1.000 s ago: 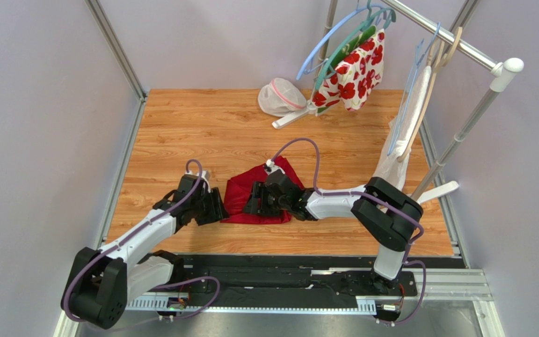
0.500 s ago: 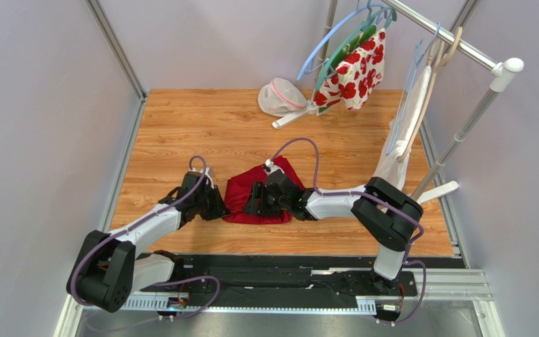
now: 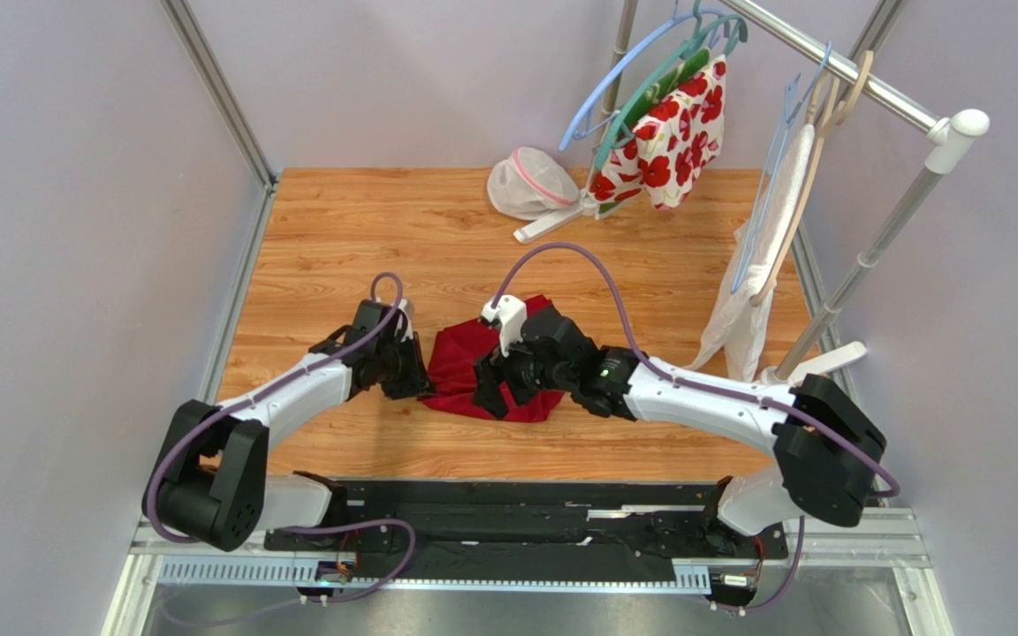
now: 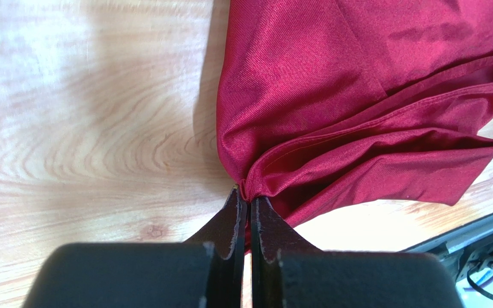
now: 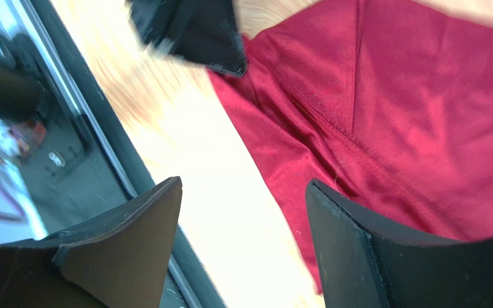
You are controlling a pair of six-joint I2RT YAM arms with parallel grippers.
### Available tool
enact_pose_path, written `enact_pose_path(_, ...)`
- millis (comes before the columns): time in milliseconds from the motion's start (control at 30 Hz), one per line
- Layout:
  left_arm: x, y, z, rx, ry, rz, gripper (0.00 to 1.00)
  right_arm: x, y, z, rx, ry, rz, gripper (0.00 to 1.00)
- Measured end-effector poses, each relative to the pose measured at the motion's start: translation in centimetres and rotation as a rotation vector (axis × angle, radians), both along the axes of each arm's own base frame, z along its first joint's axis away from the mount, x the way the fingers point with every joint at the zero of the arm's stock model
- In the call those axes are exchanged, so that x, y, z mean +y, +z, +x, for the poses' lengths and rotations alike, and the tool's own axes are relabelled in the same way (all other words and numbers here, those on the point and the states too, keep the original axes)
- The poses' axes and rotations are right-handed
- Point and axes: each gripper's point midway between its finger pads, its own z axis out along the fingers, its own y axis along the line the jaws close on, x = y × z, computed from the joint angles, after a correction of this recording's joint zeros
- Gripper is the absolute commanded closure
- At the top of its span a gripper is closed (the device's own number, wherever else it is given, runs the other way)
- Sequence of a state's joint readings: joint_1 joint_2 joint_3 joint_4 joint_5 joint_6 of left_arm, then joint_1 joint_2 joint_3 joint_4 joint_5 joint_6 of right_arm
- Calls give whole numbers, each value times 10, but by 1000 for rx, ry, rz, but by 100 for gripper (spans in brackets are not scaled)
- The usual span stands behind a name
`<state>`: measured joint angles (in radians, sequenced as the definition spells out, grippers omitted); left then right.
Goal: Fold the napkin, place the utensils inside, and roll it up
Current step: Roll the napkin with the utensil
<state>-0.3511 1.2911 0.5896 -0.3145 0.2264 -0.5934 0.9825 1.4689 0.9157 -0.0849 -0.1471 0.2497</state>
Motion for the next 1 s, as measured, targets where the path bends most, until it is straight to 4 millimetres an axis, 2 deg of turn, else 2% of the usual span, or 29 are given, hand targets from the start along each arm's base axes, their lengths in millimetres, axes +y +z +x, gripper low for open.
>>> enact_pose_path(100, -1, 3, 5, 18, -14, 9, 100, -3, -1, -11, -121, 87, -69, 25)
enact_pose_path(333, -6, 0, 16, 101, -57, 8, 100, -9, -47, -28, -315, 200, -322, 24)
enact_pose_path(467, -7, -3, 15, 135, -77, 11, 100, -13, -73, -25, -409, 212, -463, 24)
enact_pose_path(600, -6, -2, 12, 145, -85, 15, 100, -25, -92, -11, -485, 164, -595, 24)
enact_pose_path(800, -5, -2, 10, 152, -94, 21, 100, -31, -91, 3, -528, 103, -639, 24)
enact_pose_path(900, -5, -2, 10, 153, -94, 22, 100, -31, -89, 1, -440, 101, -583, 24)
enact_pose_path(1000, -5, -2, 11, 152, -94, 22, 100, -36, -70, 11, -317, 14, -478, 25)
